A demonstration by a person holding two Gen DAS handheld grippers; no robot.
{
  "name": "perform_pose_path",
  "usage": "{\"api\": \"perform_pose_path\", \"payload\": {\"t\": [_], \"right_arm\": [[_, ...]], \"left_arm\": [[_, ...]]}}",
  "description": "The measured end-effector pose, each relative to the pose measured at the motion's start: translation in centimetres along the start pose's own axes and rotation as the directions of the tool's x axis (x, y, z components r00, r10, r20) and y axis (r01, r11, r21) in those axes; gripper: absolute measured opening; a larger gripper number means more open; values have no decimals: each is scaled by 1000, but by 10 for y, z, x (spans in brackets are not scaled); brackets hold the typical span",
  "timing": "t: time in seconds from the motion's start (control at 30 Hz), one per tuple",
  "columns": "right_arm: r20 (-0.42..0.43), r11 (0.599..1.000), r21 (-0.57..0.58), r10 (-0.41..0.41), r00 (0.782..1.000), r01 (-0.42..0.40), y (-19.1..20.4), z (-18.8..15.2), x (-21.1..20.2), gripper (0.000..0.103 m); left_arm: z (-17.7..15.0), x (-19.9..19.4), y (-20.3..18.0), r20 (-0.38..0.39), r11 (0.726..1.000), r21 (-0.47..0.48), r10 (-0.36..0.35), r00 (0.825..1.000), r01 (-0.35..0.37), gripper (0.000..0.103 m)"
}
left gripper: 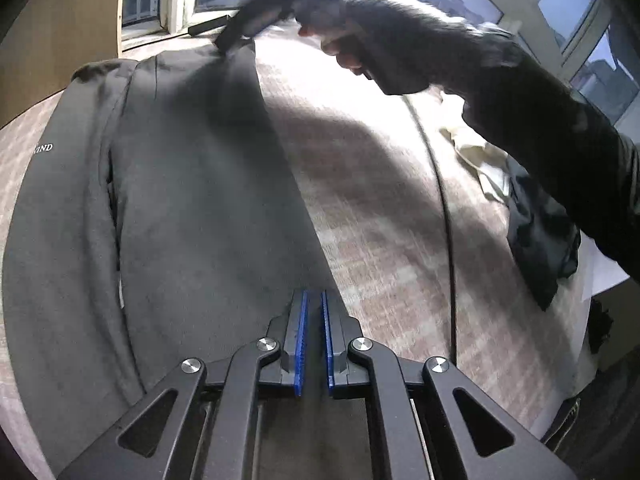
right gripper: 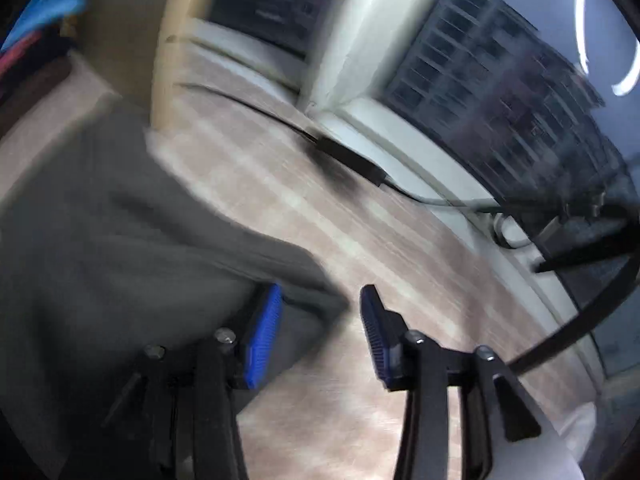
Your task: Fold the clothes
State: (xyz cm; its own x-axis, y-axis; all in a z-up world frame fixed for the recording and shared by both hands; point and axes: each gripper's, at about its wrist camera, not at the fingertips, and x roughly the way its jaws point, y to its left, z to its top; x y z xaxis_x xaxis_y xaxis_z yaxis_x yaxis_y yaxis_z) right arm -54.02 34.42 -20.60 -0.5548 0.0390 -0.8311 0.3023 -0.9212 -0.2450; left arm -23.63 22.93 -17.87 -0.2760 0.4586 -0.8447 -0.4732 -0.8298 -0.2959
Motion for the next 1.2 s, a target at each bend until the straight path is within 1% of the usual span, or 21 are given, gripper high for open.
{"api": "perform_pose_path", "payload": {"t": [0.07,0.1,0.13,0.2,0.27,0.3,0.4,0.47,0.53,0.57,0.7,0.73,0.77,0.83,0.87,0.93,0.97,1.0,1.07,1.13,1.2], "right_arm": [[3,998,55,-10,1000,10,-12,-2,-16,44],[33,998,56,-4,999,2,-11,-3,-29,44],[58,999,48,22,998,-25,-7,-7,-46,44],[90,993,53,96,991,-101,2,-18,-78,44],[110,978,75,185,977,-194,9,-30,-110,45],[118,972,84,211,970,-221,15,-40,-126,45],[129,954,95,272,954,-285,32,-70,-174,46],[115,946,97,298,948,-310,47,-92,-195,46],[96,936,137,313,945,-324,57,-120,-207,46],[84,929,163,323,943,-332,61,-136,-215,46],[32,872,306,391,920,-381,95,-211,-240,46],[15,867,336,387,922,-369,109,-233,-249,47],[-6,867,365,368,930,-340,126,-257,-259,46],[-40,851,427,357,933,-307,155,-297,-276,46],[-51,821,485,370,927,-301,172,-321,-288,46],[-38,738,600,413,910,-310,204,-365,-308,46],[-40,715,630,419,907,-303,216,-379,-314,46],[-49,703,650,416,908,-287,229,-391,-320,46],[-72,706,667,378,923,-238,250,-408,-328,46],[-86,710,676,343,936,-198,267,-419,-334,47],[-77,689,695,357,931,-206,272,-426,-329,47]], "left_arm": [[-6,-21,7,33,1000,-30,0,999,1,6],[-11,-35,13,49,999,-51,10,999,-7,9],[-17,-49,20,64,997,-73,21,998,-16,10],[-40,-80,39,70,988,-129,89,994,-79,16],[-67,-112,63,56,969,-199,162,985,-148,16],[-80,-122,71,45,960,-231,174,984,-159,16],[-123,-154,95,29,927,-337,182,983,-162,18],[-153,-171,111,3,901,-399,186,983,-170,18],[-174,-174,118,-21,886,-435,171,985,-163,18],[-184,-177,122,-24,883,-450,138,990,-134,18],[-207,-180,119,-89,928,-346,112,990,-136,21],[-212,-179,117,-107,942,-304,112,988,-139,21],[-219,-180,115,-122,956,-266,92,988,-122,21],[-232,-182,113,-135,973,-218,45,990,-74,21],[-240,-184,113,-137,977,-210,12,991,-40,22],[-253,-185,114,-149,977,-210,-60,987,28,21],[-258,-184,113,-158,979,-194,-89,984,57,21],[-264,-184,112,-166,983,-172,-94,982,65,22],[-273,-180,106,-185,991,-119,-90,979,69,22],[-279,-178,104,-190,993,-92,-87,978,70,22],[-282,-174,104,-188,994,-82,-86,978,71,25]]}}
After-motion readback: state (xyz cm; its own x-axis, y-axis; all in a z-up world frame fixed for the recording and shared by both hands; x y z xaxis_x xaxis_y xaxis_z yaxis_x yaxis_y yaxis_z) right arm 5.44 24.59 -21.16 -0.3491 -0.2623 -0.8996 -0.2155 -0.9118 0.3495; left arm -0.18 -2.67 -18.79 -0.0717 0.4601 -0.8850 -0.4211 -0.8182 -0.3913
